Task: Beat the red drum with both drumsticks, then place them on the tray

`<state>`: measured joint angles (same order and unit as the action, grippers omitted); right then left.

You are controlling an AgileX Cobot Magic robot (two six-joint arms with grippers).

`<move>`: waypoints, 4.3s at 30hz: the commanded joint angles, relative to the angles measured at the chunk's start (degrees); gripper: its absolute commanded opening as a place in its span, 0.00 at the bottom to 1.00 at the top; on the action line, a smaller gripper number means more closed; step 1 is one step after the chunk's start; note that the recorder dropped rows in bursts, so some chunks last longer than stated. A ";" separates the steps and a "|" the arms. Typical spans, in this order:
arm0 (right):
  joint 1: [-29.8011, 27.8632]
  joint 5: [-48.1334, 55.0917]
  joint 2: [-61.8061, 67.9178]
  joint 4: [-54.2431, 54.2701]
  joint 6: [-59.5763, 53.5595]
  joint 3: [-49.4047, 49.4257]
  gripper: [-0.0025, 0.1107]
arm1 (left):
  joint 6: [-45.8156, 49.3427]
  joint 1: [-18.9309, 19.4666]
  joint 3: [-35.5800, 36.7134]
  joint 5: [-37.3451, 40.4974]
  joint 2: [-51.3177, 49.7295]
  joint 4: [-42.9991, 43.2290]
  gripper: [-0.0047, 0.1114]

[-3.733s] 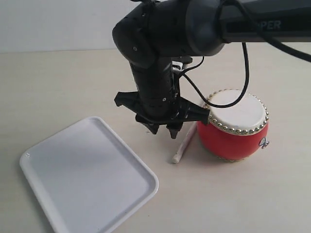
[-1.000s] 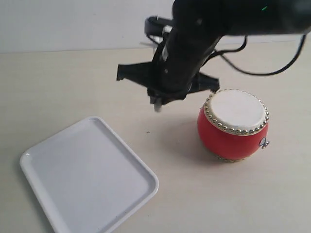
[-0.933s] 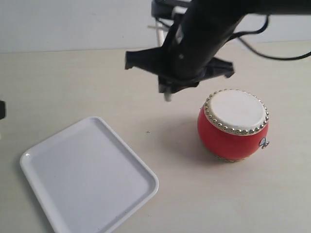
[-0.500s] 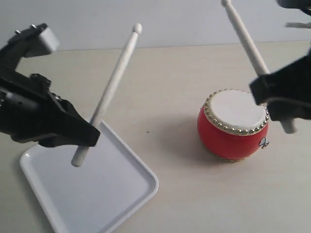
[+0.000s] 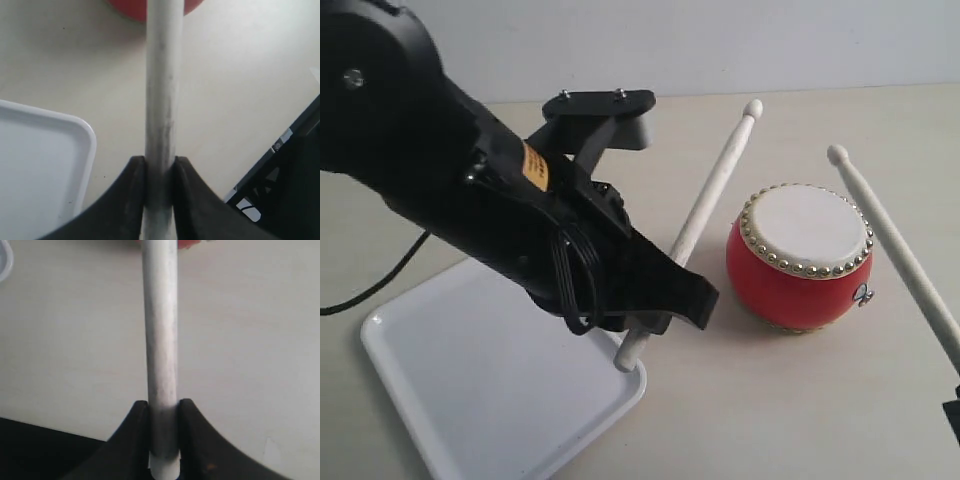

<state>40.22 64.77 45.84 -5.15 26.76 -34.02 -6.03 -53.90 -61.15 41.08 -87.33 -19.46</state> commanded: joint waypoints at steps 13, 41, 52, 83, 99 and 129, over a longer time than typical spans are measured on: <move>-0.19 5.19 0.70 -8.47 11.85 1.19 0.02 | 4.43 -0.39 -1.10 2.60 -3.01 0.25 0.04; -0.19 5.16 9.57 -3.24 0.74 -6.64 0.02 | 6.91 0.85 -10.19 10.60 -10.93 3.93 0.04; -0.19 2.18 12.75 -0.54 2.41 -3.34 0.02 | 7.05 1.43 -10.19 10.56 -10.56 5.61 0.04; -0.19 5.19 9.62 -2.54 0.88 -14.45 0.02 | 14.33 9.57 -20.29 23.25 -12.60 5.37 0.04; -0.19 5.19 5.31 1.37 0.58 -13.24 0.02 | 18.69 4.33 -17.42 20.32 -19.65 2.73 0.04; -0.19 5.19 22.87 -0.86 -1.63 -6.79 0.02 | 20.54 5.59 -22.21 28.29 -11.53 2.29 0.04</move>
<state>40.22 70.24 71.10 -5.65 25.26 -38.28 14.43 -48.35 -83.25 69.92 -97.83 -17.02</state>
